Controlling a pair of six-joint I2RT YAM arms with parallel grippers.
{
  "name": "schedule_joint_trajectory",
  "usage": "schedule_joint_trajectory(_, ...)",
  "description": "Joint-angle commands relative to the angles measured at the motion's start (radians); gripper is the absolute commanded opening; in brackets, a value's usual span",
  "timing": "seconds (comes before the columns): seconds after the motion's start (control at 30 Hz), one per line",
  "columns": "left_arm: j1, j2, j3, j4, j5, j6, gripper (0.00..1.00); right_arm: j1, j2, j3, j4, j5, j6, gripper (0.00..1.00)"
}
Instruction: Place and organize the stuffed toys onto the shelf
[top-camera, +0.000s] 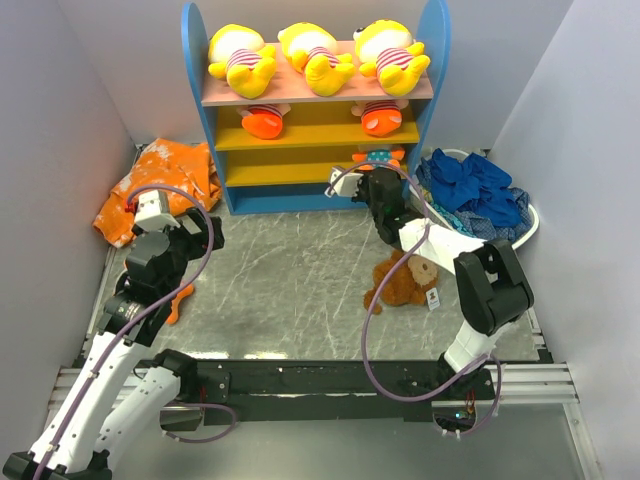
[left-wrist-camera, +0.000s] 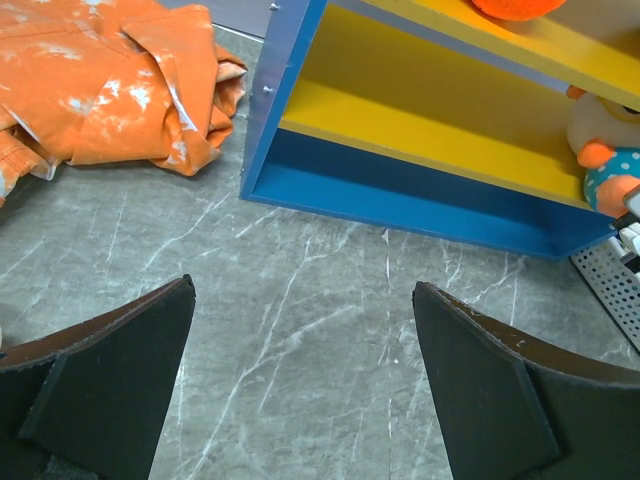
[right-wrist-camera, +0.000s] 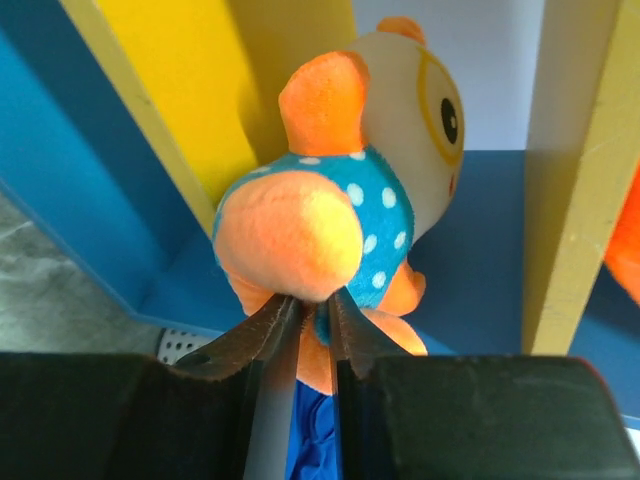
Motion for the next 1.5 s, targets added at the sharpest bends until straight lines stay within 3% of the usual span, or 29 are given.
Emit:
schedule_joint_trajectory(0.0,0.004,-0.012,0.003,0.04,-0.021,0.008,0.96,-0.014,0.015,0.043,0.097,-0.022,-0.045,0.24)
schedule_joint_trajectory(0.33,0.004,-0.004,0.004,0.04,-0.028,0.009,0.97,-0.02,0.052,0.049,0.16,-0.048,-0.103,0.26)
schedule_joint_trajectory(0.53,0.004,0.002,0.003,0.043,-0.028,0.0,0.96,-0.02,0.008,0.026,0.157,-0.073,-0.093,0.35)
schedule_joint_trajectory(0.7,0.004,0.004,0.003,0.04,-0.038,-0.011,0.96,-0.013,-0.037,0.0,0.142,-0.091,-0.085,0.52)
schedule_joint_trajectory(0.93,0.004,0.005,0.01,0.014,-0.087,-0.057,0.97,0.012,-0.101,-0.063,0.119,-0.122,-0.053,0.54)
schedule_joint_trajectory(1.0,0.004,0.014,0.021,-0.026,-0.14,-0.142,0.96,0.024,-0.145,-0.08,0.108,-0.134,-0.024,0.55)
schedule_joint_trajectory(1.13,0.004,0.048,0.041,-0.223,-0.373,-0.5,0.97,0.087,-0.245,-0.167,0.117,-0.159,0.094,0.56)
schedule_joint_trajectory(1.2,0.004,0.091,0.067,-0.365,-0.389,-0.601,0.97,0.114,-0.317,-0.21,0.125,-0.177,0.168,0.57)
schedule_joint_trajectory(1.47,0.033,0.263,0.095,-0.782,-0.442,-1.13,0.99,0.268,-0.573,-0.344,0.134,-0.133,0.729,0.62)
